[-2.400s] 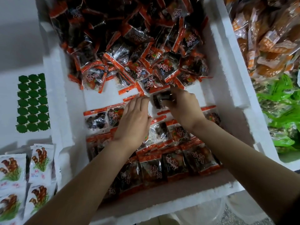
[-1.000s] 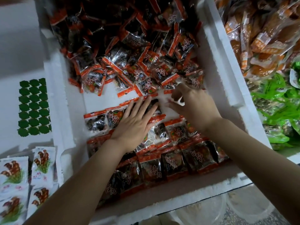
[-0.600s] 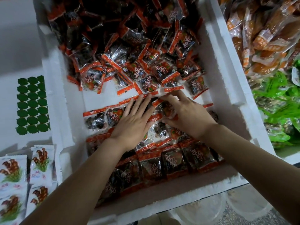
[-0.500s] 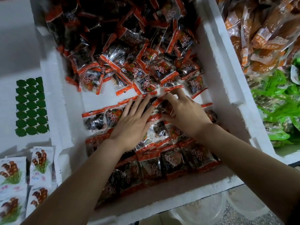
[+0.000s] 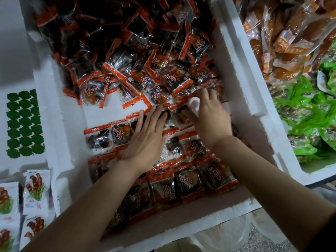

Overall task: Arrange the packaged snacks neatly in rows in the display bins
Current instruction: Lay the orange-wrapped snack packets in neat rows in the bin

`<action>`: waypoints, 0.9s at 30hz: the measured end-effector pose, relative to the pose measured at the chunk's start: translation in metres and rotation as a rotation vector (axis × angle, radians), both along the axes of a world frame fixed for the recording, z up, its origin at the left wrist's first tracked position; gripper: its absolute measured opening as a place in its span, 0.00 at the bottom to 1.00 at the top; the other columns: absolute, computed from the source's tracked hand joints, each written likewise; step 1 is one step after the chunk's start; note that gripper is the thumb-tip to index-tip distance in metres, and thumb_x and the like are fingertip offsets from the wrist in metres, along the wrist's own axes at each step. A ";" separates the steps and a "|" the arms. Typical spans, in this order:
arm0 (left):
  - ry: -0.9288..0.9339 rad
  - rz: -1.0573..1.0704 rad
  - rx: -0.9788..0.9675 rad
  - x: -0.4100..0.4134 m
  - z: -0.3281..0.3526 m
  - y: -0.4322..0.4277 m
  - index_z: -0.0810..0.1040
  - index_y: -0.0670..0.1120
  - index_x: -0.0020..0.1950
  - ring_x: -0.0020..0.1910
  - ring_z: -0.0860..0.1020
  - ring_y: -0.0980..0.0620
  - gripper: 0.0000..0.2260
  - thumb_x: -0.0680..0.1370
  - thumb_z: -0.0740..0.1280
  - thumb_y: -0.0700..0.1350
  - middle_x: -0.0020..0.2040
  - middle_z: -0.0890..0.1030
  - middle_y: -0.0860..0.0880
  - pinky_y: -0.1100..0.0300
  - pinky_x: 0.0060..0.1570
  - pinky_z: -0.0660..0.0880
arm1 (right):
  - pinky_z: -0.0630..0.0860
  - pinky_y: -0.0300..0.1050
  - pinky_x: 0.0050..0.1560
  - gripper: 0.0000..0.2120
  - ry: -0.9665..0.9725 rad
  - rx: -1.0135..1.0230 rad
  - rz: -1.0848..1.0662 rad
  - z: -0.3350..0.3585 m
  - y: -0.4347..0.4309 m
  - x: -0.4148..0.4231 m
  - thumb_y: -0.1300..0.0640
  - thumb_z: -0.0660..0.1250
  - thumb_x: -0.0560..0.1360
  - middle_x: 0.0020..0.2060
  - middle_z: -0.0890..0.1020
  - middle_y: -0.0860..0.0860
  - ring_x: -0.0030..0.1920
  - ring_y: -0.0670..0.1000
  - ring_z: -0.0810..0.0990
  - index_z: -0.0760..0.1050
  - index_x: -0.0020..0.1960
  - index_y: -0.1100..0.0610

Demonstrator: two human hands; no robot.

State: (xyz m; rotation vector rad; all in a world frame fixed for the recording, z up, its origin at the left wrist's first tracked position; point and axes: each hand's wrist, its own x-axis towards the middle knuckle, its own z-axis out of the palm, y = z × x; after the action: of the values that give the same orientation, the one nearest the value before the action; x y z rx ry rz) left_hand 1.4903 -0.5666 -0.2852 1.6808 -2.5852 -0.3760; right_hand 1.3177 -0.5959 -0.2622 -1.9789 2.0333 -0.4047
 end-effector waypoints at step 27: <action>0.023 -0.126 -0.093 -0.035 -0.008 -0.010 0.59 0.49 0.76 0.74 0.42 0.47 0.31 0.76 0.64 0.33 0.77 0.52 0.42 0.49 0.70 0.38 | 0.74 0.53 0.57 0.24 -0.187 0.135 0.014 -0.007 -0.008 -0.041 0.44 0.68 0.72 0.58 0.73 0.57 0.54 0.59 0.76 0.69 0.64 0.53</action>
State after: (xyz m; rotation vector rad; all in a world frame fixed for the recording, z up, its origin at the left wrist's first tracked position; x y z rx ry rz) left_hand 1.4554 -0.5763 -0.2937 1.4802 -2.6551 -0.2730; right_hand 1.2763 -0.6035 -0.2692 -1.8034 1.8793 -0.4205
